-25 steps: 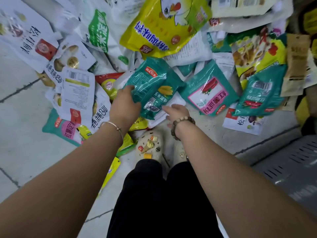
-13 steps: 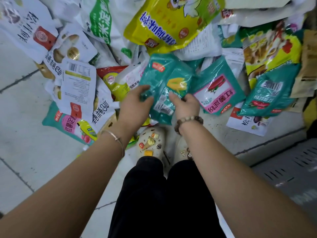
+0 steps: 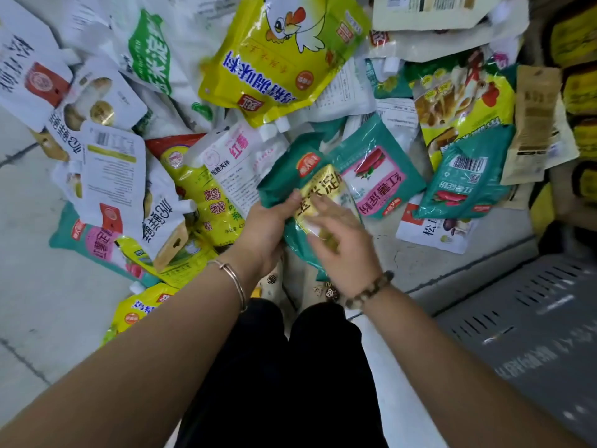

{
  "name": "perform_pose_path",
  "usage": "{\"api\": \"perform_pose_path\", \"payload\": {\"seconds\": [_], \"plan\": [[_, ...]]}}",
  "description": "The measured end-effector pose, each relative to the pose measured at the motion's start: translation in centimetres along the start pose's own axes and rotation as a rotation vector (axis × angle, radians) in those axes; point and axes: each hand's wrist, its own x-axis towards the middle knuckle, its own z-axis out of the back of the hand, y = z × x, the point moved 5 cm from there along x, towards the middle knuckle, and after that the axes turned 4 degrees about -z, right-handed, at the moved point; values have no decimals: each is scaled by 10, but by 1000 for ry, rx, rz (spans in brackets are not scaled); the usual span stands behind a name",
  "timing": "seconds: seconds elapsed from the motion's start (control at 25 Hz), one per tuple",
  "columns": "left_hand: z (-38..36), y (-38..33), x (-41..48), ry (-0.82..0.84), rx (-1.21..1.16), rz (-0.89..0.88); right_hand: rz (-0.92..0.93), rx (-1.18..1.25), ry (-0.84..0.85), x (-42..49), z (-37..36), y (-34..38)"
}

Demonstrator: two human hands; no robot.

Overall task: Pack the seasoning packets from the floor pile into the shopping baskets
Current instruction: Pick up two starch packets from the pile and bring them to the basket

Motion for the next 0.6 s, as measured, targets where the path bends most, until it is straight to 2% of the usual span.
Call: {"api": "perform_pose_path", "payload": {"seconds": [0.08, 0.16, 0.24, 0.32, 0.48, 0.6], "plan": [[7, 8, 5, -92, -51, 16, -166, 71, -210, 23, 35, -27], [10, 15, 10, -109, -70, 25, -367, -58, -334, 52, 63, -60], [14, 19, 15, -98, -23, 27, -510, -154, -298, 83, 74, -91], [14, 23, 22, -64, 44, 30, -601, -151, -275, 105, 74, -110], [13, 25, 40, -45, 125, 47, -708, -324, -403, 119, 70, -127], [13, 18, 51, -49, 160, 29, -711, -338, -467, 113, 70, -132]]}}
